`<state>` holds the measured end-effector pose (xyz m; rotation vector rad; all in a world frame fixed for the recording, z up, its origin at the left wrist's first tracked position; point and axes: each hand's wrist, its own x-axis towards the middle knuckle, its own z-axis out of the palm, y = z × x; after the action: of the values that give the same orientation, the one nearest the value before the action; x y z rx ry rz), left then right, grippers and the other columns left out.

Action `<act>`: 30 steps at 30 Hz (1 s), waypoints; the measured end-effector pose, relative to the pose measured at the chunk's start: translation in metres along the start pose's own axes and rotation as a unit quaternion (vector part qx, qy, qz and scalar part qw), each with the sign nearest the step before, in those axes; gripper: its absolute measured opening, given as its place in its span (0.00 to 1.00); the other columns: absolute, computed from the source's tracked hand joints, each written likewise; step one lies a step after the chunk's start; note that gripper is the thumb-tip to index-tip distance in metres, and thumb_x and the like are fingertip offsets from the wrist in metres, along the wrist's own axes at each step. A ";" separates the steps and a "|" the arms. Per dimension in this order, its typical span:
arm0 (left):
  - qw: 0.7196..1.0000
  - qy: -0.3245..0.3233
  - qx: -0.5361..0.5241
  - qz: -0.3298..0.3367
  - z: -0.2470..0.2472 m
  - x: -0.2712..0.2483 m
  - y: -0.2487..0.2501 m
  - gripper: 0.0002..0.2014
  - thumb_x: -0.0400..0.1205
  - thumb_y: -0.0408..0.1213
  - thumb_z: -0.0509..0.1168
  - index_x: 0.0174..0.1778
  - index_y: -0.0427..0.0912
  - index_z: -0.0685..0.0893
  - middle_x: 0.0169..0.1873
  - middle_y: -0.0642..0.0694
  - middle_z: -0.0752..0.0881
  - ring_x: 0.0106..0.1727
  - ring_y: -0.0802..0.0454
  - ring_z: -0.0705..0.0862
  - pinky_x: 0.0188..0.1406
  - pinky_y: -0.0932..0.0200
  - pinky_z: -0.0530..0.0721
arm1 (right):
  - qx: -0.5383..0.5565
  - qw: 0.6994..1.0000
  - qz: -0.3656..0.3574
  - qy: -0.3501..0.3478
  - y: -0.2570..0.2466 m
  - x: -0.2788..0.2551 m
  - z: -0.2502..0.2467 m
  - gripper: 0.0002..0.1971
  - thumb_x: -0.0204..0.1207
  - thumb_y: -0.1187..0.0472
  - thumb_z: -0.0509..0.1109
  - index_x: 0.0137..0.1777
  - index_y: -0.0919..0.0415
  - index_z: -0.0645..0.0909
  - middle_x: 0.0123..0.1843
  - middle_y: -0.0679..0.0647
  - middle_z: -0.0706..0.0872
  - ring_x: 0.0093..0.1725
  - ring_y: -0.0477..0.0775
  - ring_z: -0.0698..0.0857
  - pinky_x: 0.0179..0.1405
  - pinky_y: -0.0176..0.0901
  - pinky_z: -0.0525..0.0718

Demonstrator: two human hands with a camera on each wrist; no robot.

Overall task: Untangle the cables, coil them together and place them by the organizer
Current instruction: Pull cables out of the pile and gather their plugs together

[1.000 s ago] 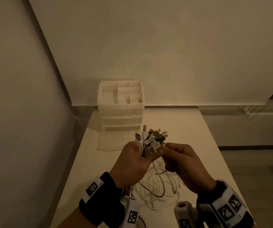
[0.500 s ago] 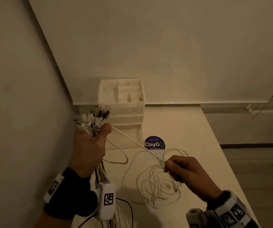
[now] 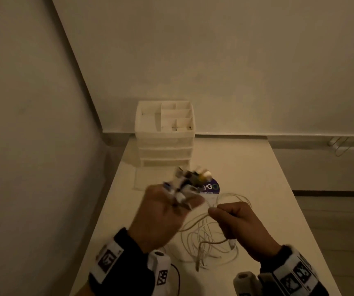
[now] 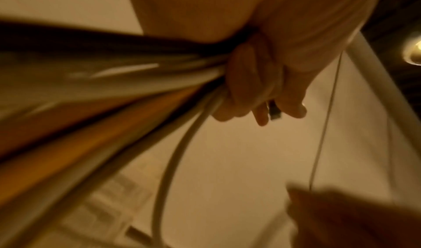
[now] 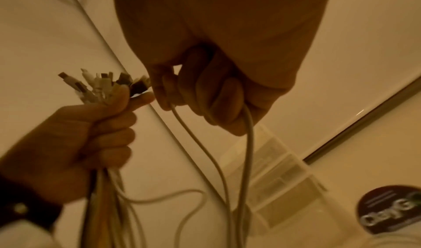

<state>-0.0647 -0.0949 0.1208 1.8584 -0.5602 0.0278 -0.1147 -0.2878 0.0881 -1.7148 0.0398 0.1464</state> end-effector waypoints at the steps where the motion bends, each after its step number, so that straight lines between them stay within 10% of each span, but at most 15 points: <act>1: 0.999 -0.049 -0.009 0.007 0.012 0.000 -0.003 0.04 0.77 0.40 0.74 0.42 0.44 0.91 0.39 0.47 0.92 0.43 0.54 0.90 0.48 0.58 0.86 | 0.052 0.999 -0.004 -0.010 -0.006 0.001 0.003 0.22 0.71 0.50 0.71 0.21 0.63 0.73 0.20 0.56 0.63 0.21 0.51 0.61 0.26 0.43 0.63; 4: 0.997 -0.048 -0.049 -0.036 0.026 0.004 -0.013 0.18 0.77 0.50 0.72 0.43 0.35 0.90 0.35 0.37 0.89 0.37 0.46 0.87 0.44 0.50 0.86 | 0.184 0.983 0.002 -0.029 -0.016 0.004 0.009 0.17 0.70 0.57 0.72 0.22 0.60 0.76 0.20 0.51 0.63 0.20 0.49 0.58 0.27 0.49 0.53; 7: 0.996 -0.019 -0.043 -0.077 0.024 0.004 -0.016 0.18 0.76 0.42 0.75 0.37 0.26 0.85 0.22 0.45 0.81 0.24 0.64 0.77 0.31 0.69 0.77 | 0.260 0.965 0.015 -0.024 -0.015 0.001 0.002 0.24 0.70 0.48 0.75 0.24 0.60 0.69 0.22 0.53 0.59 0.22 0.48 0.55 0.27 0.48 0.52; 11: 0.993 -0.050 -0.075 -0.077 0.024 -0.004 -0.012 0.12 0.74 0.47 0.76 0.47 0.44 0.91 0.42 0.50 0.92 0.49 0.56 0.90 0.52 0.58 0.85 | 0.285 0.958 0.007 -0.028 -0.011 -0.007 -0.009 0.27 0.66 0.42 0.79 0.25 0.60 0.68 0.23 0.53 0.57 0.23 0.48 0.54 0.27 0.46 0.52; 15: 0.995 -0.055 -0.071 -0.045 0.034 -0.007 -0.013 0.17 0.73 0.55 0.73 0.49 0.46 0.89 0.41 0.40 0.91 0.46 0.41 0.89 0.50 0.45 0.86 | 0.291 0.955 0.003 -0.056 -0.011 -0.008 0.003 0.28 0.69 0.42 0.77 0.28 0.64 0.70 0.24 0.55 0.57 0.23 0.48 0.56 0.26 0.43 0.56; 21: 0.995 0.014 -0.079 -0.062 0.014 -0.009 -0.017 0.05 0.76 0.34 0.74 0.37 0.48 0.87 0.29 0.60 0.89 0.36 0.70 0.86 0.40 0.75 0.81 | 0.165 0.985 0.010 -0.040 -0.012 -0.024 0.009 0.15 0.79 0.54 0.64 0.42 0.68 0.83 0.25 0.52 0.60 0.25 0.48 0.57 0.25 0.40 0.59; 26: 0.986 0.113 -0.089 -0.078 -0.015 -0.012 -0.035 0.15 0.73 0.36 0.76 0.22 0.42 0.82 0.15 0.57 0.81 0.21 0.69 0.79 0.29 0.66 0.77 | 0.095 0.992 0.085 -0.024 0.010 -0.053 0.004 0.16 0.76 0.52 0.67 0.43 0.67 0.85 0.27 0.56 0.64 0.25 0.49 0.60 0.24 0.41 0.58; 30: 0.986 0.056 -0.124 -0.098 -0.023 -0.016 -0.032 0.11 0.76 0.30 0.71 0.28 0.36 0.82 0.09 0.56 0.72 0.14 0.67 0.71 0.22 0.73 0.70 | 0.076 0.987 0.141 -0.027 0.027 -0.075 0.009 0.15 0.77 0.52 0.66 0.36 0.62 0.84 0.25 0.53 0.66 0.24 0.49 0.64 0.24 0.40 0.61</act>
<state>-0.0610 -0.0603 0.0961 1.6501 -0.2876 -0.0656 -0.1929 -0.2870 0.0696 -1.5446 0.2483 0.3900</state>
